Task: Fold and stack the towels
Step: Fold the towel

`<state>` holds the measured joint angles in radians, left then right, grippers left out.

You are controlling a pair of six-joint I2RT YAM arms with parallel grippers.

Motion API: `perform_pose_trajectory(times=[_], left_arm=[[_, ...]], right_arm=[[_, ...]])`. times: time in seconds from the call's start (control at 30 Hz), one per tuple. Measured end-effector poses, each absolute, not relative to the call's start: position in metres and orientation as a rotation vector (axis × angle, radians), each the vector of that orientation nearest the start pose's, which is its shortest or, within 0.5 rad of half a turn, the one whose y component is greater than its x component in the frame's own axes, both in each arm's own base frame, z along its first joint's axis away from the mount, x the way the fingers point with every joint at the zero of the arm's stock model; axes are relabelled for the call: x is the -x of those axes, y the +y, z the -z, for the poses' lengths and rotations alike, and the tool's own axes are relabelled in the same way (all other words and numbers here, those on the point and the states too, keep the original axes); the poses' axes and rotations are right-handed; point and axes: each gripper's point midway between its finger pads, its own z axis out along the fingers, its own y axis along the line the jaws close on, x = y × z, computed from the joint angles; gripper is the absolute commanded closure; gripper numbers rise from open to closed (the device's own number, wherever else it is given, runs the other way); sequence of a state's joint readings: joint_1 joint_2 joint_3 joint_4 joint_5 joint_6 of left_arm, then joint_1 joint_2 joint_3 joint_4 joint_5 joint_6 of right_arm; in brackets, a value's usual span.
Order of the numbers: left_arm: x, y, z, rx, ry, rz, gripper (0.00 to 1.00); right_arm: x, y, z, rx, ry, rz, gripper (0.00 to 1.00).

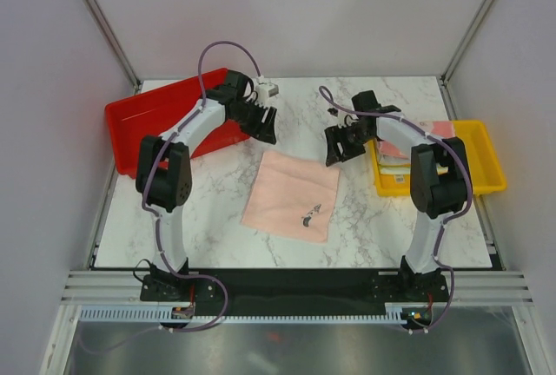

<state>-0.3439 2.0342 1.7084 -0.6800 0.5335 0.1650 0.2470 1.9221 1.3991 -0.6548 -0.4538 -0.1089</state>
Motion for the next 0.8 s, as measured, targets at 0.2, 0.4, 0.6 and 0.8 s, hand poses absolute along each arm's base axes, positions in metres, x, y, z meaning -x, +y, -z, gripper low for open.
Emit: perform_pose_trajectory(times=[0.2,0.4,0.6,0.8], left_arm=[[-0.421,-0.252,-0.088,-0.962,2.393,0.802,0.34],[-0.419,-0.253,-0.068,-1.033,2.408,0.8,0.38],[-0.418,-0.249,-0.049,-1.066,2.442,0.79,0.4],[-0.418,-0.245,-0.044,-1.085,2.454,0.755,0.38]], right_arm=[[-0.362,0.17,-0.04,0.657,2.711,-0.735,0.36],[-0.357,0.171,-0.038,0.689,2.716,-0.753,0.41],[-0.358,0.168,-0.037,0.686,2.717,-0.758,0.48],[-0.356,0.167,-0.027,0.688,2.743,-0.763,0.57]])
